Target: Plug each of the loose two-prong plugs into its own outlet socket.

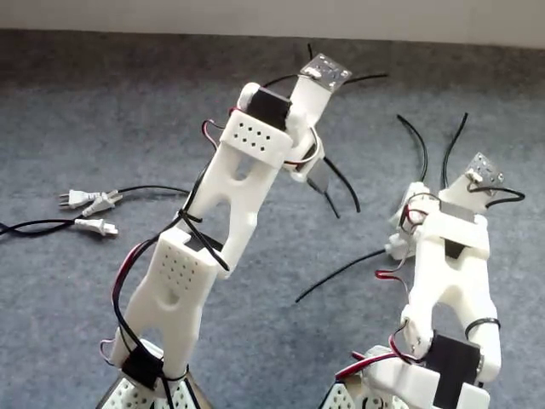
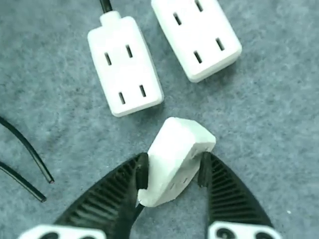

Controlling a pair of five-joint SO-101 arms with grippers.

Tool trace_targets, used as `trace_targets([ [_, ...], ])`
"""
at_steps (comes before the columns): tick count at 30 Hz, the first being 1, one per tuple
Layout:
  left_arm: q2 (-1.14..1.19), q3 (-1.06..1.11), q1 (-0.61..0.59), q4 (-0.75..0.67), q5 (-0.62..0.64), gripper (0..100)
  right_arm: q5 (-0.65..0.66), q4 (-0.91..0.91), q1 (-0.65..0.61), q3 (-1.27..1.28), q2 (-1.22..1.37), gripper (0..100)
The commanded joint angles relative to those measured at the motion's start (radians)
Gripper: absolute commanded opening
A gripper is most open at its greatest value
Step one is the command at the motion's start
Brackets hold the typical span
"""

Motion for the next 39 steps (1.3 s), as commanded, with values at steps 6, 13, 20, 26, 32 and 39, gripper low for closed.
trace_targets([
  [6,-0.067,-0.001,-0.001,0.005,0.008,33,0.025,0.073,-0.094,-0.18,0.074,25.9],
  [13,-0.067,-0.001,-0.027,0.005,0.008,33,0.026,0.265,0.005,-0.335,0.053,25.9],
  [20,-0.065,-0.001,-0.022,0.005,0.008,33,0.021,0.314,-0.038,-0.288,0.001,26.2],
  [26,-0.025,-0.007,-0.028,0.005,0.008,33,0.018,0.248,-0.128,-0.282,0.104,26.2],
  [32,0.016,-0.01,-0.044,0.005,0.008,33,-0.077,0.225,-0.117,-0.314,0.271,26.2],
  [39,0.002,-0.01,-0.045,0.005,0.008,33,-0.071,0.222,-0.114,-0.378,0.418,19.7],
])
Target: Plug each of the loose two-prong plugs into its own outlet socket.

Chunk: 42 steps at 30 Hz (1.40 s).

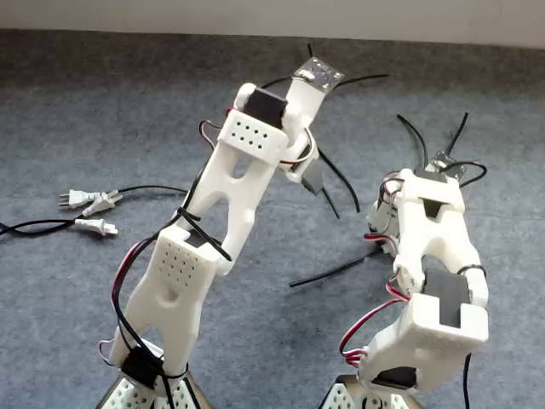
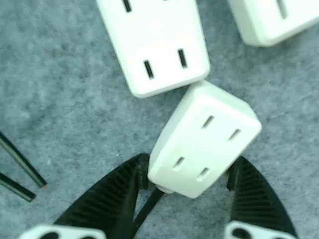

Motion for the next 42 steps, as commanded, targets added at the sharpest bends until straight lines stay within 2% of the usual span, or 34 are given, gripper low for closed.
trace_targets([
  [1,-0.031,-0.012,-0.019,0.005,0.008,33,-0.005,-0.013,0.01,-0.064,0.027,16.3],
  [4,-0.033,-0.012,-0.021,0.005,0.008,33,0.034,-0.013,0.025,-0.07,0.025,8.7],
  [12,-0.035,-0.019,-0.07,0.005,0.008,33,0.044,-0.01,0.03,-0.076,-0.031,8.4],
  [21,-0.033,-0.094,-0.26,0.005,0.009,33,0.155,0.074,0.001,-0.084,-0.269,8.4],
  [27,-0.033,-0.09,-0.371,0.005,0.005,33,0.163,0.232,-0.091,-0.211,-0.285,8.4],
  [32,-0.033,-0.093,-0.418,0.005,0.005,33,0.153,0.453,-0.234,-0.433,-0.24,8.4],
  [35,-0.033,-0.087,-0.443,0.006,0.009,33,0.081,0.55,-0.303,-0.568,-0.194,8.4],
  [42,-0.027,-0.084,-0.473,0.008,0.046,33,0.051,0.639,-0.397,-0.743,-0.047,8.4],
])
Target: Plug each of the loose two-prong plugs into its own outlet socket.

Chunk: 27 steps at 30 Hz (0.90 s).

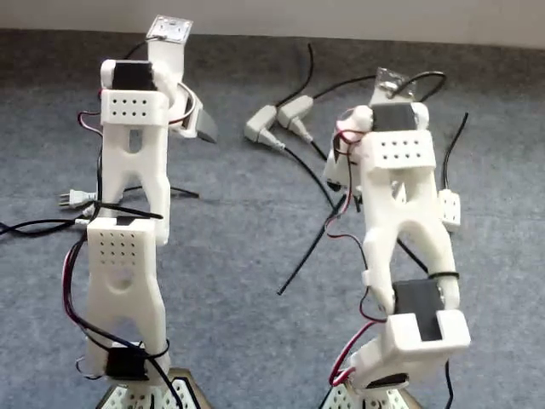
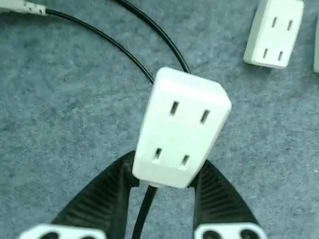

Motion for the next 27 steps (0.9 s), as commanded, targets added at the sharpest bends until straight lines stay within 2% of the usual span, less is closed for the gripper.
trace_targets([
  [1,-0.027,-0.024,-0.016,0.009,0.06,33,-0.048,0.048,-0.087,-0.114,0.061,8.4],
  [7,-0.031,0.012,-0.024,0.006,0.095,33,-0.377,0.079,-0.286,-0.114,0.16,8.4],
  [9,-0.031,0.01,-0.027,0.006,0.097,33,-0.436,0.079,-0.355,-0.114,0.168,8.1],
  [13,-0.031,0.005,-0.041,0.005,0.097,33,-0.457,0.047,-0.487,-0.117,0.171,8.1],
  [16,-0.031,0.004,-0.067,0.005,0.097,33,-0.457,-0.027,-0.539,-0.105,0.174,8.1],
  [22,-0.031,0.004,-0.14,-0.041,0.097,33,-0.457,-0.157,-0.576,0.022,0.248,8.0],
  [27,-0.03,0.004,-0.165,-0.044,0.091,33,-0.457,-0.186,-0.605,0.051,0.352,8.4],
])
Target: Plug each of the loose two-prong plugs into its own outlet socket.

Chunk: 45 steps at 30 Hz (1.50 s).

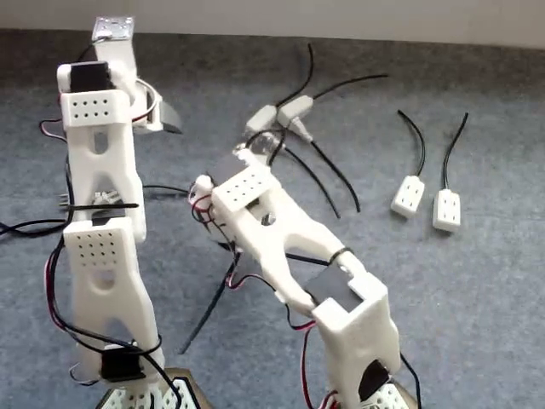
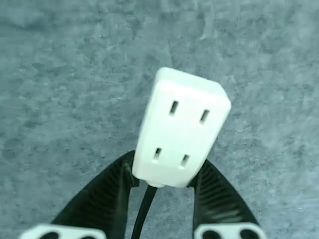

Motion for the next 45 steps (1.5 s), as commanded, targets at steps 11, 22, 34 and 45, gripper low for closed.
trace_targets([
  [11,-0.035,-0.01,-0.001,-0.008,-0.201,33,-0.003,-0.005,-0.041,-0.131,0.064,34.8],
  [22,-0.097,-0.209,-0.09,0.017,-0.618,33,0.011,0.285,-0.027,-0.684,0.059,35.3],
  [34,-0.108,-0.113,-0.173,0.023,-1.35,33,0.405,0.285,0.134,-0.785,-0.147,35.3],
  [45,-0.3,0.275,-0.251,0.028,-1.582,33,0.408,0.286,0.463,-0.782,-0.246,35.3],
])
